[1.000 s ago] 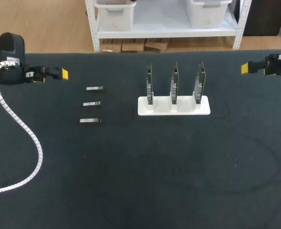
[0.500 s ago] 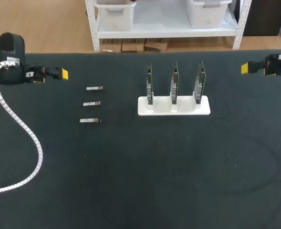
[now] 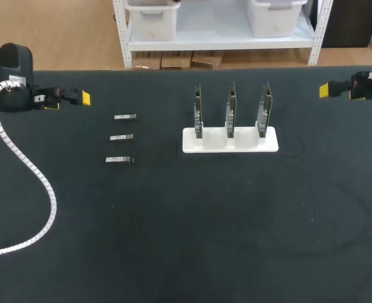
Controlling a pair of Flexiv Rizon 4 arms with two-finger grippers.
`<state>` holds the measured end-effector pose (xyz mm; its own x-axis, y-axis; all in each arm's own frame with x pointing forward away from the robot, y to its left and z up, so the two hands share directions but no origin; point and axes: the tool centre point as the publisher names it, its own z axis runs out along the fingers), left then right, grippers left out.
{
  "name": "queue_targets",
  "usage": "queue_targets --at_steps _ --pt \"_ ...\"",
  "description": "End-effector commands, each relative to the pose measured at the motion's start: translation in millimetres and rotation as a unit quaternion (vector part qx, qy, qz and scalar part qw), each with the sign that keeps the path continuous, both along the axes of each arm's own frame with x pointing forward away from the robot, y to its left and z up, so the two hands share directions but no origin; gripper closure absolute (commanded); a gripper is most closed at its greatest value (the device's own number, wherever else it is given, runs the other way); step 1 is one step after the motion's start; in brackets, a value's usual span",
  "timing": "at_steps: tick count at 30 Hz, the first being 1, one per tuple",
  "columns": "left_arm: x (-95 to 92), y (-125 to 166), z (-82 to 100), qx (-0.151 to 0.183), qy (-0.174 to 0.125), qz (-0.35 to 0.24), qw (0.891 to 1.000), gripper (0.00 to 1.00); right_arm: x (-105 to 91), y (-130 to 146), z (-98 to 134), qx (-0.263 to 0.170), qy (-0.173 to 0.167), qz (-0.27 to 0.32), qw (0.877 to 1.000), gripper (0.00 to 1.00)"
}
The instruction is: Pick up the optical module with the left hand, and insert it into the network port with the right hand.
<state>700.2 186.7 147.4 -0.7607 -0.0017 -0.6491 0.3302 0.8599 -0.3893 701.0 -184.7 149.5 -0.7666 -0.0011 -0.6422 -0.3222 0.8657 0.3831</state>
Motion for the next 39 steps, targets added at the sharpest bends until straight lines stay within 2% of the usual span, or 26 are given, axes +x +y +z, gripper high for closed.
queue_targets --at_steps 1,28,30,32,34,39 --pt "-0.1 -1.5 2.0 0.004 0.004 0.003 1.0 0.0 -1.2 0.2 0.8 -0.001 0.0 -0.001 1.0 0.0" --pt "-0.1 -1.5 2.0 0.004 0.004 0.003 1.0 0.0 -1.2 0.2 0.8 -0.001 0.0 -0.001 1.0 0.0" --pt "-2.5 -2.3 9.6 0.025 -0.017 -0.026 0.999 0.0 -1.2 0.2 0.8 -0.001 0.0 -0.001 1.0 0.0" --pt "-5.2 -6.1 13.8 0.043 -0.014 -0.066 0.997 0.0 -1.2 0.2 0.8 -0.001 0.0 -0.001 1.0 0.0" --pt "-7.8 -13.5 13.8 0.064 -0.001 -0.108 0.992 0.0 -1.2 0.2 0.8 -0.001 0.0 -0.001 1.0 0.0" --pt "-18.9 -25.8 9.5 0.078 0.04 -0.194 0.977 0.0 -1.2 0.2 0.8 -0.001 0.0 -0.001 1.0 0.0"
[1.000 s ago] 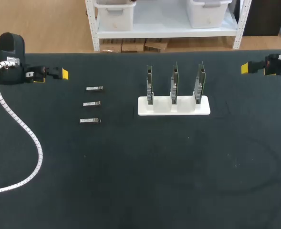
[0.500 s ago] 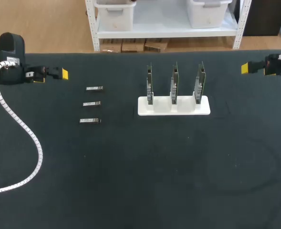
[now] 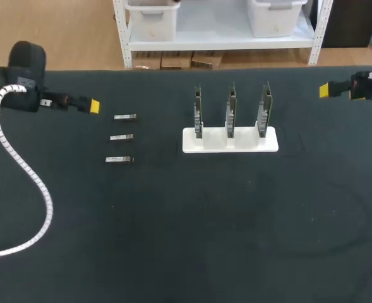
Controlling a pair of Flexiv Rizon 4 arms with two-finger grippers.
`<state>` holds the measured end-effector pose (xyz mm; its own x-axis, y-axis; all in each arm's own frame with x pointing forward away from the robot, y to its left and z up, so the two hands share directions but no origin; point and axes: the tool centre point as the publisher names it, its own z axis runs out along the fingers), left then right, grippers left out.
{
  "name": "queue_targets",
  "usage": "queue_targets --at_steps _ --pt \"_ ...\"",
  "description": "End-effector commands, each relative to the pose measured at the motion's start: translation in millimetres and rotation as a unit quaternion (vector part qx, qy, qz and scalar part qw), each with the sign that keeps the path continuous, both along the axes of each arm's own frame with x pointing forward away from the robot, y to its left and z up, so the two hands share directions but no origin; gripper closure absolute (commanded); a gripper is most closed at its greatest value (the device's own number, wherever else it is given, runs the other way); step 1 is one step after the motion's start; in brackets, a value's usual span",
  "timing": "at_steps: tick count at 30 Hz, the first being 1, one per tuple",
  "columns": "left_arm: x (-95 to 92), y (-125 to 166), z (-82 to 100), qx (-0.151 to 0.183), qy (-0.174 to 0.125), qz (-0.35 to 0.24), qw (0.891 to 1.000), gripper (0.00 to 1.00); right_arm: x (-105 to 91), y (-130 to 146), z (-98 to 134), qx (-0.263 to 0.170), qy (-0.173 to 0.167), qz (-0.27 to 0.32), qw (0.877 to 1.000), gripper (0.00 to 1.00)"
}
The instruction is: Pick up the optical module with the left hand, and insert it into the network port with the right hand.
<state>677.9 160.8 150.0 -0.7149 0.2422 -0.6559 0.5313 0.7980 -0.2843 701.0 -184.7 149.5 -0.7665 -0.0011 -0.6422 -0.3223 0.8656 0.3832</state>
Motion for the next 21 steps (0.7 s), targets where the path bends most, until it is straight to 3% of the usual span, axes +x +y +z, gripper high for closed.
queue_targets --at_steps 1,4,6,7,8,11,16,17,21 --pt "0.9 -1.8 6.3 0.033 0.063 -0.098 0.993 0.0 -1.2 0.3 0.8 -0.001 0.0 -0.001 1.0 0.0" --pt "-6.7 -9.2 4.8 0.071 0.075 -0.163 0.981 0.0 -1.2 0.3 0.8 -0.001 0.0 -0.001 1.0 0.0" --pt "-11.8 -11.5 3.0 0.116 0.079 -0.193 0.971 0.0 -1.2 0.3 0.8 -0.001 0.0 -0.001 1.0 0.0" --pt "-14.2 -11.4 1.5 0.12 0.08 -0.211 0.967 0.0 -1.2 0.3 0.8 -0.001 0.0 -0.001 1.0 0.0" --pt "-15.7 -9.2 0.2 0.112 0.084 -0.214 0.967 0.0 -1.2 0.3 0.8 -0.001 0.0 -0.001 1.0 0.0" --pt "-19.7 -4.1 -7.0 0.15 0.116 -0.205 0.96 0.0 -1.2 0.3 0.8 -0.001 0.0 -0.001 1.0 0.0" --pt "-29.4 -3.1 -14.2 0.141 0.139 -0.208 0.958 0.0 -1.2 0.3 0.8 -0.001 0.0 -0.001 1.0 0.0" --pt "-31.8 -2.2 -14.8 0.125 0.132 -0.212 0.96 0.0 -1.2 0.3 0.8 -0.001 0.0 -0.001 1.0 0.0" --pt "-31.8 -2.2 -14.8 0.125 0.132 -0.212 0.96 0.0 -1.2 0.3 0.8 -0.001 0.0 -0.001 1.0 0.0"
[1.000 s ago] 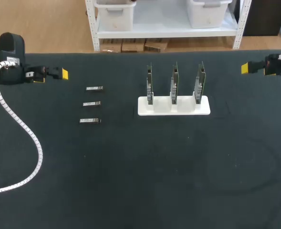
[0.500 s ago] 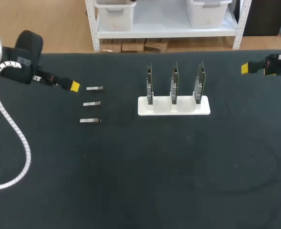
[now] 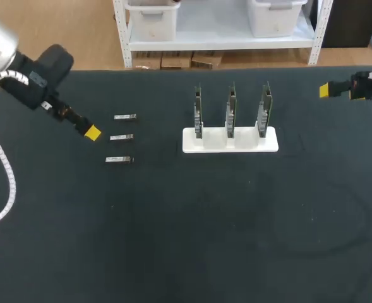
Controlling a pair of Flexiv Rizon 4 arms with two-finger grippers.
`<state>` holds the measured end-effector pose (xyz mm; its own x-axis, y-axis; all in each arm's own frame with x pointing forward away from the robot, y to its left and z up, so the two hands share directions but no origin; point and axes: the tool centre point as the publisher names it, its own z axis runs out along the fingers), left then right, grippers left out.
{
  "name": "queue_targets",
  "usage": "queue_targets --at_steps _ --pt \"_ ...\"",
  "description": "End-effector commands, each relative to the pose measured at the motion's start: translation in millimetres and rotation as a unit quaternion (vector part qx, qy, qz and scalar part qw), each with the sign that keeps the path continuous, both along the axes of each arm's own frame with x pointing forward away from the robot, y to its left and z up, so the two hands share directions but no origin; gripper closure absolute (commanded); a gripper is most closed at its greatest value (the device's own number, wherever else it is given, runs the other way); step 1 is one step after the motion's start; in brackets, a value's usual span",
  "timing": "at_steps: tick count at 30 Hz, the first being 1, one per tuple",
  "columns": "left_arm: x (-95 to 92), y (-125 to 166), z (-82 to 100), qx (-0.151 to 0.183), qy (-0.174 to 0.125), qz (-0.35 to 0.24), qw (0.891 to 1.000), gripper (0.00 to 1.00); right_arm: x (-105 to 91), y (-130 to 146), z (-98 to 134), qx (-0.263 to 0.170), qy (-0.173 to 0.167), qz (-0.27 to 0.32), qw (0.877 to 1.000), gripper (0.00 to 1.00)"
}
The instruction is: Pick up the optical module with the left hand, and insert it into the network port with the right hand.
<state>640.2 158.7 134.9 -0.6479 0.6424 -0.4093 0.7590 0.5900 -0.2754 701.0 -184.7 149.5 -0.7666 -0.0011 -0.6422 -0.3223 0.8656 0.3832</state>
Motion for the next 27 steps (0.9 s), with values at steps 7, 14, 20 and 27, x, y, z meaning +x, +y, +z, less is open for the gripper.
queue_targets --at_steps 7,14,20,27 --pt "5.9 -0.1 0.3 0.024 0.022 -0.011 0.999 0.0 -1.1 0.3 0.8 -0.001 0.0 -0.001 1.0 0.0" --pt "12.5 -22.4 11.4 0.108 0.006 -0.079 0.991 0.0 -1.1 0.3 0.8 -0.001 0.0 -0.001 1.0 0.0" --pt "6.3 -47.2 9.4 0.155 0.019 -0.159 0.975 0.0 -1.1 0.3 0.8 -0.001 0.0 -0.001 1.0 0.0" --pt "-13.5 -35.8 -22.6 0.144 0.073 -0.167 0.973 0.0 -1.1 0.3 0.8 -0.001 0.0 -0.001 1.0 0.0"
